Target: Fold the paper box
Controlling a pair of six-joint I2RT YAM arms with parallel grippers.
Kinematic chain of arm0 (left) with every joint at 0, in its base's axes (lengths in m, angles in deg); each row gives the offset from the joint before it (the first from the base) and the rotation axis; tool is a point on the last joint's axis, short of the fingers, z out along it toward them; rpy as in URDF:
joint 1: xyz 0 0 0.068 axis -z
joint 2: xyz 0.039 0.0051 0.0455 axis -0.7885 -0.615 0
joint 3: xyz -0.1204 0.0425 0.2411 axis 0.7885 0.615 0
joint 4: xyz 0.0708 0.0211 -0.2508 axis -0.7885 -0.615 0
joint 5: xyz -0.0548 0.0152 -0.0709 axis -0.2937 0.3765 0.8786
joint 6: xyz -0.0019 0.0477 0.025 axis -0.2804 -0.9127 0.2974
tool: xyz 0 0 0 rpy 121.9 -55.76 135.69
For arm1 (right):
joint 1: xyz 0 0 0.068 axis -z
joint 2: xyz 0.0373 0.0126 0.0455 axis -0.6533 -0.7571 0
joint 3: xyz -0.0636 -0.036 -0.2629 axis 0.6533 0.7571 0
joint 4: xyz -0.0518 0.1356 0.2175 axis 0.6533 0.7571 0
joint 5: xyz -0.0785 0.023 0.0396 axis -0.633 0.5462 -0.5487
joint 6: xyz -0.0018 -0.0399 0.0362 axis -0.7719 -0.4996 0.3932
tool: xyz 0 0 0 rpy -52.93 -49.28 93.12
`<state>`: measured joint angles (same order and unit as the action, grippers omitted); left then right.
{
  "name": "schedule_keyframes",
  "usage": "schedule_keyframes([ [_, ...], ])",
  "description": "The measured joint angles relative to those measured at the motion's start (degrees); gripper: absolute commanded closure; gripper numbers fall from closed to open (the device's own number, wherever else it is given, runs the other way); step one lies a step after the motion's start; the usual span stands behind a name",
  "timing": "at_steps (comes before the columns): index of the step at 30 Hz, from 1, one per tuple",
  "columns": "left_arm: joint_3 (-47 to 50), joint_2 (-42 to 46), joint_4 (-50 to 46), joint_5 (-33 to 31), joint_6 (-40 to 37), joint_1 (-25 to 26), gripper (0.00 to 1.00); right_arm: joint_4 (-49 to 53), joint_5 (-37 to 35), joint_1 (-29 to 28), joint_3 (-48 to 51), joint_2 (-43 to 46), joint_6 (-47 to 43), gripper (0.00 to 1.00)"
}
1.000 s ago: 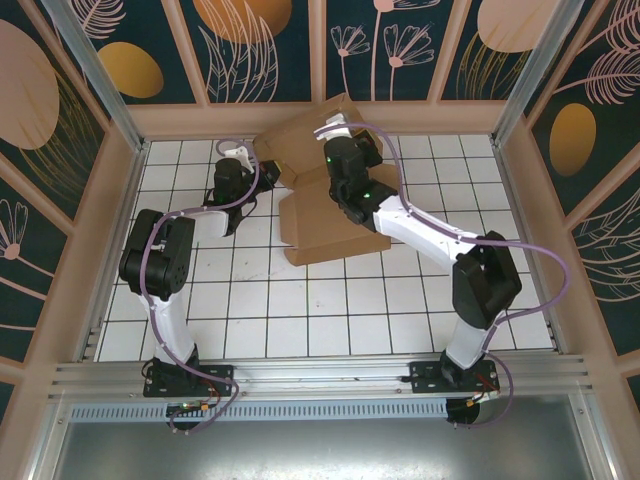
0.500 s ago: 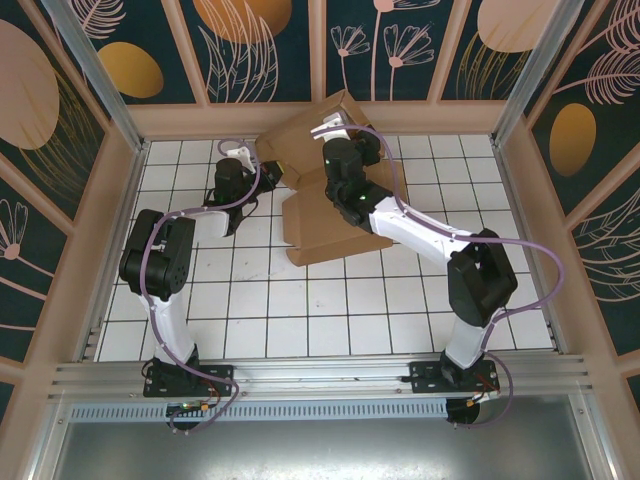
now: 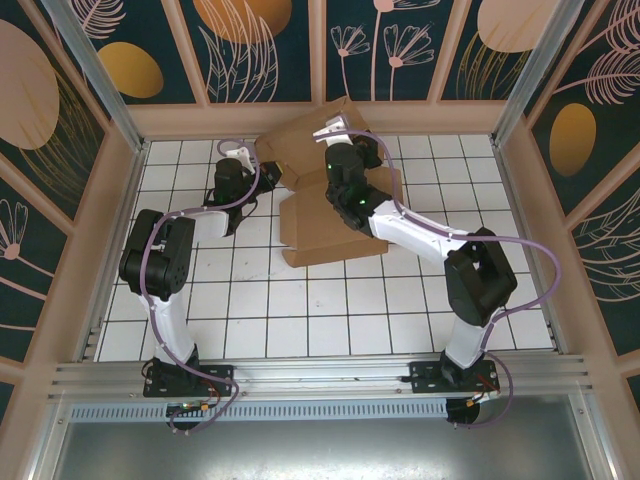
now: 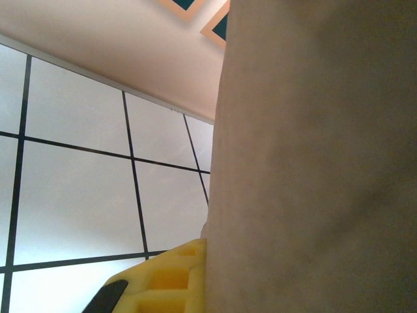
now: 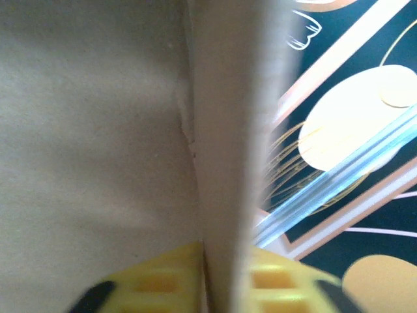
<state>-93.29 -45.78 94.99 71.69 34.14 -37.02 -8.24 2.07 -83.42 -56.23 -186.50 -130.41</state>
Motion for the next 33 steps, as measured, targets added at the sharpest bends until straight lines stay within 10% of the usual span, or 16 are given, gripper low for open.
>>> schedule_keyframes([
  [2, 0.0, 0.0, 0.1, 0.2, 0.0, 0.1, 1.00, -1.0, -0.6, 0.0, 0.4, 0.0, -0.6, 1.00],
  [9, 0.0, 0.1, 0.1, 0.2, 0.0, 0.2, 1.00, -2.1, -0.6, -0.2, 0.5, 0.0, -1.1, 0.99],
  [13, 0.0, 0.1, 0.1, 0.2, 0.0, 0.2, 1.00, 0.8, 0.3, -0.1, 0.3, 0.0, 2.2, 0.51],
  [19, -1.4, 0.1, -5.7, -1.4, 0.0, 0.4, 1.00, 12.4, 10.2, -0.1, -0.1, 1.4, 13.1, 0.14],
  [33, -7.0, 1.8, -17.6, -4.2, -2.8, 1.2, 1.00, 20.1, 35.2, 5.3, 5.5, 19.0, 29.6, 0.12],
])
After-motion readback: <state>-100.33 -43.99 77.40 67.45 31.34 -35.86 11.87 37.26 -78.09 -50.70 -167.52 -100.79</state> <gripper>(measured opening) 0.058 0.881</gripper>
